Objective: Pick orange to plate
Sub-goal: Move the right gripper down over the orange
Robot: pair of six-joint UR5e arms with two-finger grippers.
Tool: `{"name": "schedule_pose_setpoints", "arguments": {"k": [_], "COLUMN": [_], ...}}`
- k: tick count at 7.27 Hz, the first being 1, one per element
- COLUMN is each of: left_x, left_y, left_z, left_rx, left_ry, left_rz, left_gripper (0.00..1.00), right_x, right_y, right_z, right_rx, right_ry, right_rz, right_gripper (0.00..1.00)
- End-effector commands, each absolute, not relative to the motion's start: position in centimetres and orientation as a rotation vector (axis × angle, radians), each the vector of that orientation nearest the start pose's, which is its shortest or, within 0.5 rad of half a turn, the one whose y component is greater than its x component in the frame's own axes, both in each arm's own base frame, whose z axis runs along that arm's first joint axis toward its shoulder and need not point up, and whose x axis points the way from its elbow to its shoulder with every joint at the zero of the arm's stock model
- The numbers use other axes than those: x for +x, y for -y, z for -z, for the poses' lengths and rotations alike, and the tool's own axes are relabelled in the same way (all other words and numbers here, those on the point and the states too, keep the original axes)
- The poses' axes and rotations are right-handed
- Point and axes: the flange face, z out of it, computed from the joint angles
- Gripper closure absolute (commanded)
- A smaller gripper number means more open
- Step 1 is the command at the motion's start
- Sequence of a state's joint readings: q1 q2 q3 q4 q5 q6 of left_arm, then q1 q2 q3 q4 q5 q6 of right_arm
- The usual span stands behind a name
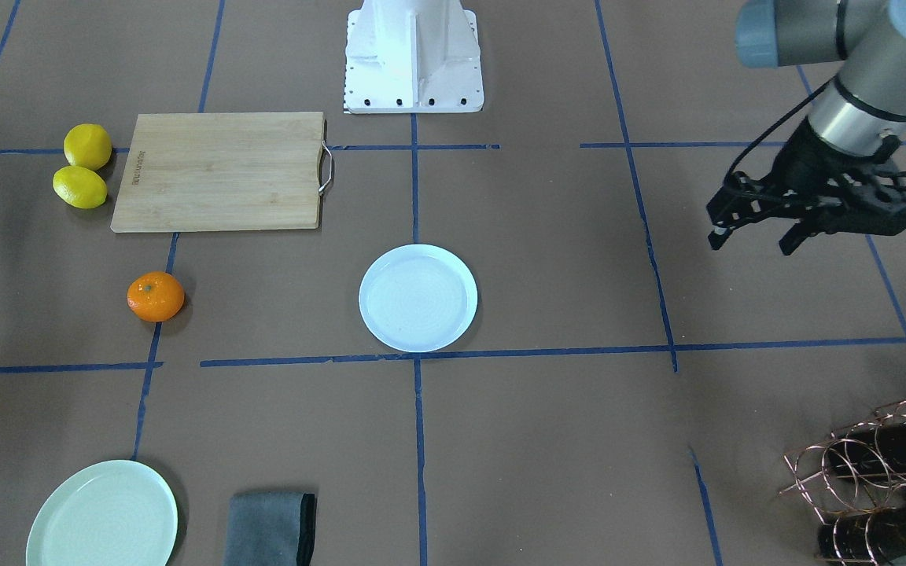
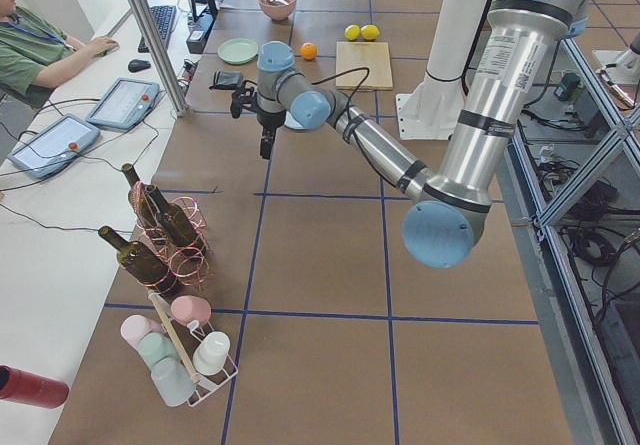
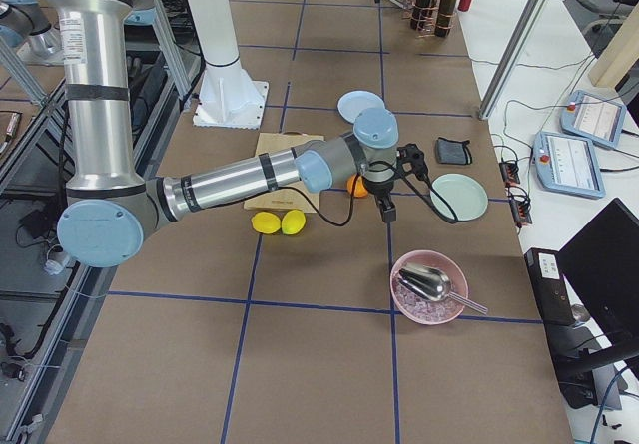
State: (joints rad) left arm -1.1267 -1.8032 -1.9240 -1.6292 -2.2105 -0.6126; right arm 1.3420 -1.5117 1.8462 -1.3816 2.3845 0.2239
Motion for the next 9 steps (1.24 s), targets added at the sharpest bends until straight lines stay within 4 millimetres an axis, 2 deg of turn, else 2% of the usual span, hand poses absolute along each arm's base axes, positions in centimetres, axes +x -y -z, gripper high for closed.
{"name": "schedule_pose_setpoints", "arguments": {"k": [1,2,3,4,5,6,7,9], "left_x": [5.4,0.5,-2.5,-4.5,-5.2,-5.2,-5.2,-5.2], "left_y": [52.7,51.3,48.1,45.3,43.6,42.5,42.8,42.8], "left_z": [-49.8,-53.9,-58.2,-61.6,-63.6,-64.8,-64.8,-64.2], "left_rx": [0.174,0.212,0.202,0.16,0.116,0.09,0.095,0.108], "left_ry": [-0.837,-0.807,-0.797,-0.795,-0.795,-0.791,-0.793,-0.791], "left_rz": [-0.202,-0.277,-0.306,-0.265,-0.231,-0.221,-0.224,-0.232], "left_gripper": [0.0,0.0,0.0,0.0,0.0,0.0,0.0,0.0], "right_x": [-11.0,-13.3,-15.8,-17.9,-19.6,-22.0,-24.6,-30.8], "right_y": [53.2,53.6,54.1,54.3,54.1,53.3,51.7,49.3], "right_z": [-42.4,-40.6,-38.5,-37.0,-36.3,-36.9,-39.3,-41.2], "right_rx": [0.293,0.286,0.284,0.281,0.275,0.269,0.256,0.268], "right_ry": [0.918,0.921,0.919,0.916,0.912,0.876,0.815,0.762], "right_rz": [0.223,0.203,0.183,0.17,0.166,0.173,0.172,0.132], "right_gripper": [0.0,0.0,0.0,0.0,0.0,0.0,0.0,0.0]}}
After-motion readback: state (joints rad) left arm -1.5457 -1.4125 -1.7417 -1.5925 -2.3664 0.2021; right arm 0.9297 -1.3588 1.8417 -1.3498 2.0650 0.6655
